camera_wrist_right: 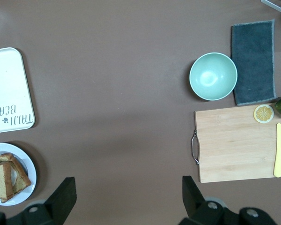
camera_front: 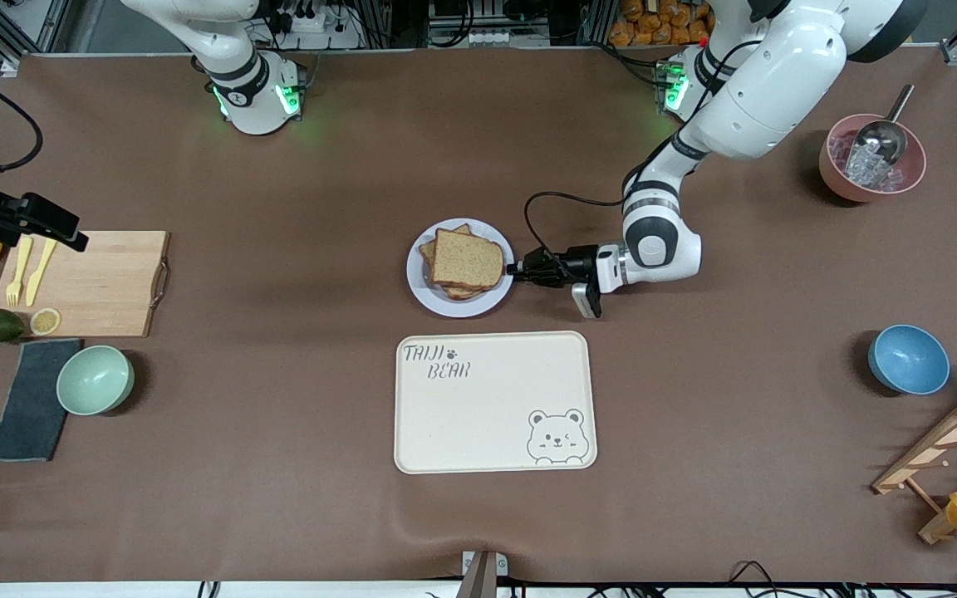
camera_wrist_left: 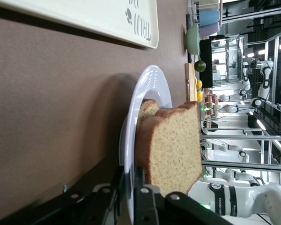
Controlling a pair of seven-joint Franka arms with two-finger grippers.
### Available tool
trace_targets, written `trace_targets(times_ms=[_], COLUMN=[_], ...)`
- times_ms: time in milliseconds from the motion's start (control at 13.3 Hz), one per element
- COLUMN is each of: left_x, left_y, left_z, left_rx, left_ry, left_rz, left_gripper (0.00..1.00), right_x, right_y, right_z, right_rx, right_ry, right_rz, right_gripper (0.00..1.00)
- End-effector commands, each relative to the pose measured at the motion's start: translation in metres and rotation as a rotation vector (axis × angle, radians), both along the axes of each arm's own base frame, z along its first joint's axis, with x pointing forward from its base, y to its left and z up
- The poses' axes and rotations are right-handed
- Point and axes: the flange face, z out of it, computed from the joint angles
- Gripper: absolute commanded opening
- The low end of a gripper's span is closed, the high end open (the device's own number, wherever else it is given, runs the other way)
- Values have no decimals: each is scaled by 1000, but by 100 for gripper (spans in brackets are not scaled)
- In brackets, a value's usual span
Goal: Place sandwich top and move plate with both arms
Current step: 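Close the left gripper on the plate rim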
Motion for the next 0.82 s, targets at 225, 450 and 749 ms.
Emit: trace_targets(times_ms=[225,450,749], left_x=[-10,-8,-5], left_y=[-6,-7,-5], left_z=[-19,-16,-13], left_rx=[-79,-98,-148], left_ry=[-36,-39,-20], left_rz=[20,22,51], left_gripper=[0,0,0], right_x=[1,1,2], right_y=[6,6,6], right_z=[-1,-1,-1], right_rx=[-18,-18,-18], right_ry=[-1,-1,-1], right_rz=[13,13,13], right_gripper=[100,100,100])
